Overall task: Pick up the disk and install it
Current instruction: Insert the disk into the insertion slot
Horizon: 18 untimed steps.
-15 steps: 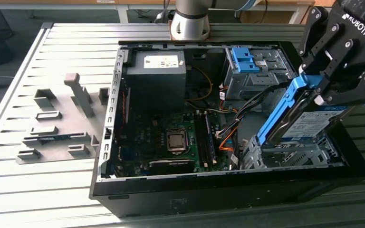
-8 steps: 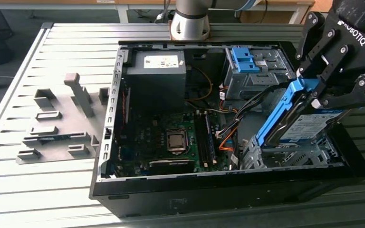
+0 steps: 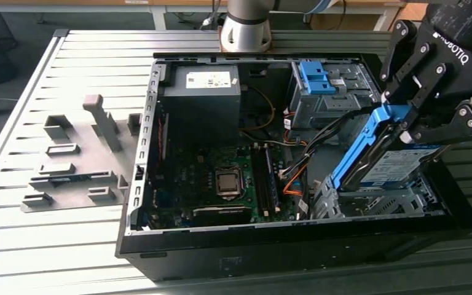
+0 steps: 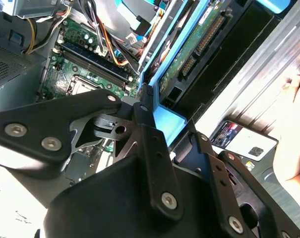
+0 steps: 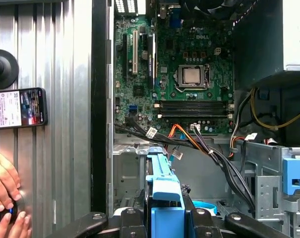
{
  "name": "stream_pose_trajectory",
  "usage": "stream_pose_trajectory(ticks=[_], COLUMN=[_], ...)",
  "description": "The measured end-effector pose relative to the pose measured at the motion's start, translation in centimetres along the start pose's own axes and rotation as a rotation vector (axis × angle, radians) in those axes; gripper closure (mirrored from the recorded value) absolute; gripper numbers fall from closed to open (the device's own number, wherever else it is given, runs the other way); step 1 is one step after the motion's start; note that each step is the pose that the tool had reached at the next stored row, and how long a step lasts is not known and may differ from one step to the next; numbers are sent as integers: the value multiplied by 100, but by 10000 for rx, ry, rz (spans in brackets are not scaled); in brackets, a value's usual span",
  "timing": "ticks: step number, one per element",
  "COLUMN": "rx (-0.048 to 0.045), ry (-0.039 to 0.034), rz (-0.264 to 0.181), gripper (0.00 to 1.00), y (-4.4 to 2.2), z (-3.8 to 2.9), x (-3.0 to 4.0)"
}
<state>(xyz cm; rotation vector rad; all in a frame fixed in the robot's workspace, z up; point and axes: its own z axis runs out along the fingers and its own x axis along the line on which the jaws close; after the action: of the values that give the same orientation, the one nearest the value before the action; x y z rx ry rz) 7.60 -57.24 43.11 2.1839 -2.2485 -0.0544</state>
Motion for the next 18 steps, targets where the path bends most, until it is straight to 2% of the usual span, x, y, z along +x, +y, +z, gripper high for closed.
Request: stream_pose_trajectory(ticks=[6, 7, 8, 9, 10, 11, 15, 16, 17, 18], rx=[0, 1, 0, 0, 0, 0, 0, 0, 0, 0], ry=[-2, 0, -1, -1, -3, -6, -3, -3, -2, -1], rz=[0, 1, 0, 0, 0, 0, 0, 0, 0, 0], gripper=[64, 62, 56, 56, 56, 50, 50, 51, 58, 58], y=[0, 0, 0, 0, 0, -1, -3, -4, -4, -5], z=[2, 2, 2, 4, 16, 35, 105, 123, 142, 160], x=[0, 0, 0, 0, 0, 1, 2, 3, 3, 3])
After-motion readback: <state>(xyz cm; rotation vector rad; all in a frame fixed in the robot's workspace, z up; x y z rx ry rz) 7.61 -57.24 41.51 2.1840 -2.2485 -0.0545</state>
